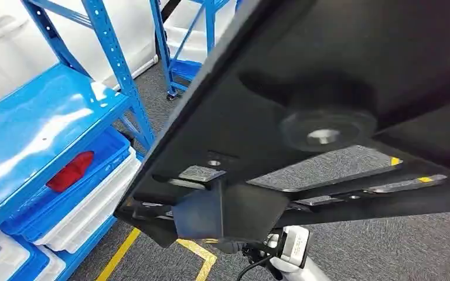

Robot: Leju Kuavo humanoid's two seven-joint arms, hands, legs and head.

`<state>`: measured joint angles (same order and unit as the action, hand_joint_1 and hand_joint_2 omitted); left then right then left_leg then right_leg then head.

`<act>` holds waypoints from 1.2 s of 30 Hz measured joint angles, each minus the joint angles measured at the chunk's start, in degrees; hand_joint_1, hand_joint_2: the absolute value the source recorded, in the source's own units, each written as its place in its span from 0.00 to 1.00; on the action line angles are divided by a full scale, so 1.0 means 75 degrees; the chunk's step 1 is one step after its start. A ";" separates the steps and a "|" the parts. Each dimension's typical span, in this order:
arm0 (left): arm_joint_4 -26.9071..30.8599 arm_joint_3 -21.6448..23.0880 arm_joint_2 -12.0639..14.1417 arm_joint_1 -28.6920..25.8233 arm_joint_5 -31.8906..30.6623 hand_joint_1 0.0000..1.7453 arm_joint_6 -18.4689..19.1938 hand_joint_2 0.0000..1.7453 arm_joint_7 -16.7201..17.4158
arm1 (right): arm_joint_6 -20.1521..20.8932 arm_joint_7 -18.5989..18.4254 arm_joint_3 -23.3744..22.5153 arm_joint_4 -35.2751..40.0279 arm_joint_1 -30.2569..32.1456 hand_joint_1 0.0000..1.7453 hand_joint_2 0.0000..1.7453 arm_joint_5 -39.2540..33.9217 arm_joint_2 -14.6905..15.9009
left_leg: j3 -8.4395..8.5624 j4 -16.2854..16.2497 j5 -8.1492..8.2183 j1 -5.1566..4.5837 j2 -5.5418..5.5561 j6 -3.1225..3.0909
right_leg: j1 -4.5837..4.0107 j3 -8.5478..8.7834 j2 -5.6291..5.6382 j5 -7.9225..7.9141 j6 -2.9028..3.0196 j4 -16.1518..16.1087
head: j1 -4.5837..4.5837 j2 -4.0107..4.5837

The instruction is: Take the parts from the cabinet and place them on the table.

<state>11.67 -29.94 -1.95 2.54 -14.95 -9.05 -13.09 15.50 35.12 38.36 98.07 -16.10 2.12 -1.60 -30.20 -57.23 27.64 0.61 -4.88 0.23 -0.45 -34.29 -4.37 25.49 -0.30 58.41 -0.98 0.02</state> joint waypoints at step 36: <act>0.0003 -0.0201 0.0099 0.0062 -0.0058 0.00 -0.0012 1.00 0.0017 | -0.0286 -0.0009 0.0032 0.0026 -0.0320 1.00 1.00 -0.0035 -0.0242 | 0.0064 -0.0102 0.0225 0.0058 0.0203 0.0265 | 0.0090 0.0000 0.0470 -0.0080 0.0260 -0.0124 | 0.0000 0.0000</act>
<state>11.69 -31.45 -1.20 3.00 -15.39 -9.14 -12.96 13.35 35.06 38.60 98.27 -18.50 1.86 -3.41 -29.73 -57.99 29.33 1.04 -3.36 2.22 0.23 -34.29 -0.85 24.89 1.65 57.48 -0.98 0.02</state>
